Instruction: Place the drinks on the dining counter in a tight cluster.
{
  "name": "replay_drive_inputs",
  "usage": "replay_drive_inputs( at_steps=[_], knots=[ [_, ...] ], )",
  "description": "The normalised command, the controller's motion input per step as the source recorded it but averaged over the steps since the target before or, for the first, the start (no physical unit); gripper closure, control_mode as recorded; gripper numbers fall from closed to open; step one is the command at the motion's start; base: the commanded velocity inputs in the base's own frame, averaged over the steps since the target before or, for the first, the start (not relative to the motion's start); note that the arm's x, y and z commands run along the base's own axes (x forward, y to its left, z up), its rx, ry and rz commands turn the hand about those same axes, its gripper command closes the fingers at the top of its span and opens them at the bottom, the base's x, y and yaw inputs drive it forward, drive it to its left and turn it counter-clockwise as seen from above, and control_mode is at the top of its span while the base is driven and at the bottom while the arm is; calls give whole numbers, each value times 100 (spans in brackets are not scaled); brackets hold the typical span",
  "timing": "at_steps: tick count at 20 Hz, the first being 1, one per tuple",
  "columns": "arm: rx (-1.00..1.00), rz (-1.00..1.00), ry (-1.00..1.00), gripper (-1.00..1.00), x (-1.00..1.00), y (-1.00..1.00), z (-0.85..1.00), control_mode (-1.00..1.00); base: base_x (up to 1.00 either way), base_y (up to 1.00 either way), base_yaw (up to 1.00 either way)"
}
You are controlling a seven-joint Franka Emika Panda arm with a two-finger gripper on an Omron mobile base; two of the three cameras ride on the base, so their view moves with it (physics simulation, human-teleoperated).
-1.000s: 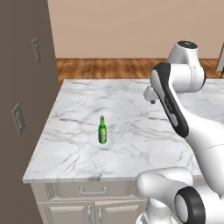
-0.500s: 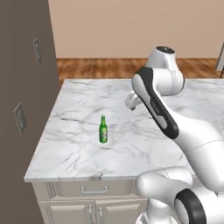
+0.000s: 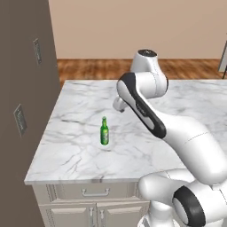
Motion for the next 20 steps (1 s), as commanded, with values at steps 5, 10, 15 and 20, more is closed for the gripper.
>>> replay_drive_inputs(
  at_steps=[5, 10, 15, 20],
  knots=[
    [0, -8, 0, -100, 11, 32, -52, -100, 0, 0, 0],
    [0, -7, 0, -100, 16, 27, -38, -100, 0, 0, 0],
    [1, -3, 0, -100, 35, 18, -46, -100, 0, 0, 0],
    [0, -4, 0, -100, 61, 4, -3, -100, 0, 0, 0]
  ],
)
